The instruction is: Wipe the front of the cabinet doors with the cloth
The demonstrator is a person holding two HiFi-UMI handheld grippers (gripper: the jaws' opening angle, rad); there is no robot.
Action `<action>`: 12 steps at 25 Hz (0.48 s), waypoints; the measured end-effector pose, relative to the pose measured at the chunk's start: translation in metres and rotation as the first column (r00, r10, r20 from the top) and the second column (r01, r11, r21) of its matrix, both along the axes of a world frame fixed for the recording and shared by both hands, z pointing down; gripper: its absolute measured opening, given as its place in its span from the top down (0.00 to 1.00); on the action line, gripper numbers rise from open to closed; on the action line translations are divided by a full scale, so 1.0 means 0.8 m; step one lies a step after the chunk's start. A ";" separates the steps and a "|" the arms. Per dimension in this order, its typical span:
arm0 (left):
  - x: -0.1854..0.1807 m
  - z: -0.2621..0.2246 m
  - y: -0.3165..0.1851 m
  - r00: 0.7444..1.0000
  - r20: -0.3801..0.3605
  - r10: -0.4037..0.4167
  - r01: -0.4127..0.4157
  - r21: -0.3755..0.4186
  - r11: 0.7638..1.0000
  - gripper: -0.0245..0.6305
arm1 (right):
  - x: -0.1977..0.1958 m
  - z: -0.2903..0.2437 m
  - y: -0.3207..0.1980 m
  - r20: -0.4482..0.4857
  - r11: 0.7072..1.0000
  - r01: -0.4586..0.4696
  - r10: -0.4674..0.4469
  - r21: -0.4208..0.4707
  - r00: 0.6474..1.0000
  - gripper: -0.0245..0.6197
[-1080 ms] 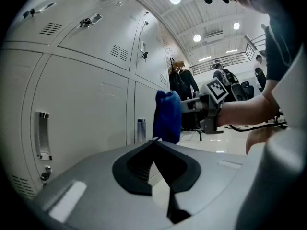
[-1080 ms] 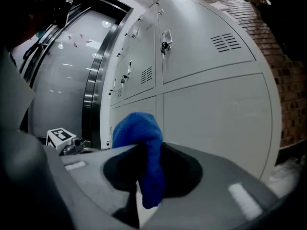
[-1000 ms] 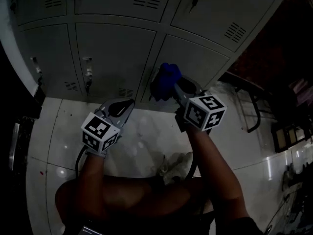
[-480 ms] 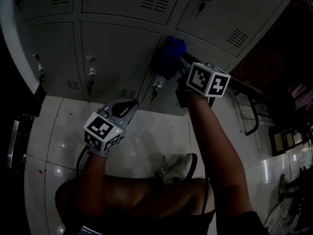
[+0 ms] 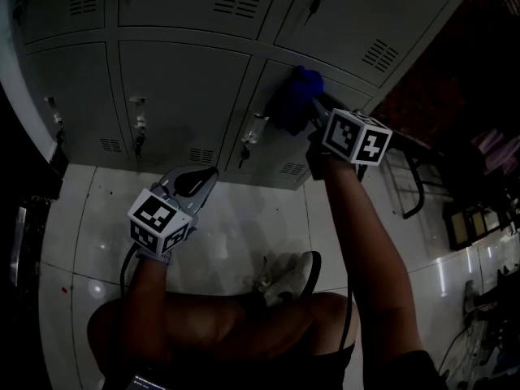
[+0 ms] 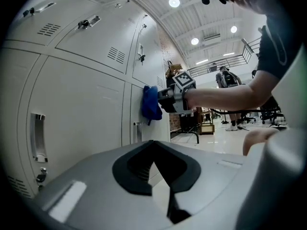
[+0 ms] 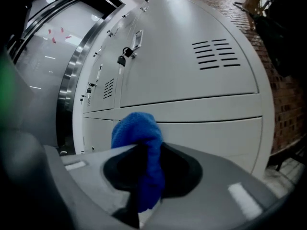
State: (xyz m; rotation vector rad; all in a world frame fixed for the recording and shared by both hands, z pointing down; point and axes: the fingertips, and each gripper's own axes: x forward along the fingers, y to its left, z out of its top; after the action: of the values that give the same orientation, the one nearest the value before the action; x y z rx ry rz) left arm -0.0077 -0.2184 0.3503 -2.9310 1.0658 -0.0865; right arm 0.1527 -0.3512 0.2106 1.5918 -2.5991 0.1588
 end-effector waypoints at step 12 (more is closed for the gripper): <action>0.007 0.010 0.001 1.000 0.029 0.010 -0.010 -0.008 1.000 0.96 | 0.180 0.000 0.006 -0.003 0.974 -0.225 0.225 0.010 0.974 0.84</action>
State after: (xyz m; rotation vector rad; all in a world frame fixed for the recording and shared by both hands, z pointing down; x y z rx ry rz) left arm -0.0020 -0.2176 0.3579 -2.9323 1.0494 -0.1331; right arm 0.2964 -0.3462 0.2105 1.8845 -2.4129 0.1581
